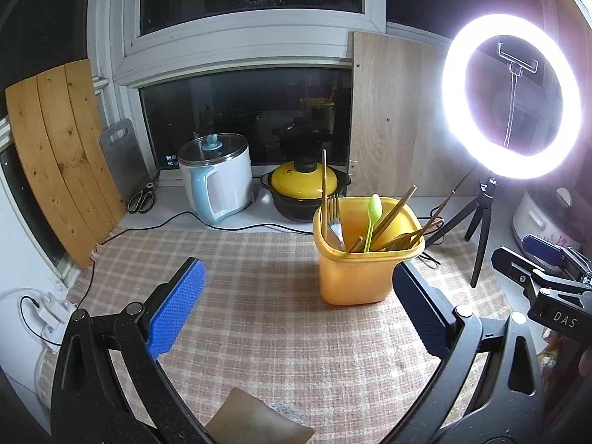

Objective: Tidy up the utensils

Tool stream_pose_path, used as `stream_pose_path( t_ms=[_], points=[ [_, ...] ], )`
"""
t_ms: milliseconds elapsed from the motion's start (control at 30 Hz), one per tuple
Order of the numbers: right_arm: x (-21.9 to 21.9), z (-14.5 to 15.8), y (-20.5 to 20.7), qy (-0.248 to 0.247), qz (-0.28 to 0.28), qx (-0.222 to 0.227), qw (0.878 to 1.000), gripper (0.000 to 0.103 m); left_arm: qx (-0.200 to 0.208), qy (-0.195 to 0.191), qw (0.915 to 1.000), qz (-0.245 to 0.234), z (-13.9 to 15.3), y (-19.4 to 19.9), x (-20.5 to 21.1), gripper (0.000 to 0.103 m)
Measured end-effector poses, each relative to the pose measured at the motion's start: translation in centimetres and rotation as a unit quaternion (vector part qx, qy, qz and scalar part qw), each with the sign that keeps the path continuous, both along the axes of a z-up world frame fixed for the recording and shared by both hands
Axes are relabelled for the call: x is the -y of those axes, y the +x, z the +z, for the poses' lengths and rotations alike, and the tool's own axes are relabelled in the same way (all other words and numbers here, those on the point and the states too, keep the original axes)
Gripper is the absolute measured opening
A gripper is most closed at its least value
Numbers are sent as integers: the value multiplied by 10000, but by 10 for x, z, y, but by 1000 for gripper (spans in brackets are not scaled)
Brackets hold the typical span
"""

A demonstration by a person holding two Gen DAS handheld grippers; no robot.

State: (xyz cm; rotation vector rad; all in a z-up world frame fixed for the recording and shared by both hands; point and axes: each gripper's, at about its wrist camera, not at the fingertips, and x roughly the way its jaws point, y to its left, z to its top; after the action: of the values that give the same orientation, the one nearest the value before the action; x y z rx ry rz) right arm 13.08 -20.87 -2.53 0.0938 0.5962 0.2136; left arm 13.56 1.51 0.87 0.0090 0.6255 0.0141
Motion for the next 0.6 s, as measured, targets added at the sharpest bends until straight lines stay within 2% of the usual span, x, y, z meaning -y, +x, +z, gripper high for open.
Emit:
stream_pose_path(
  t_ms=[600],
  points=[
    [3, -5, 0, 116, -104, -114, 9998, 82, -62, 112, 9999, 83, -2, 0, -2, 103]
  ],
)
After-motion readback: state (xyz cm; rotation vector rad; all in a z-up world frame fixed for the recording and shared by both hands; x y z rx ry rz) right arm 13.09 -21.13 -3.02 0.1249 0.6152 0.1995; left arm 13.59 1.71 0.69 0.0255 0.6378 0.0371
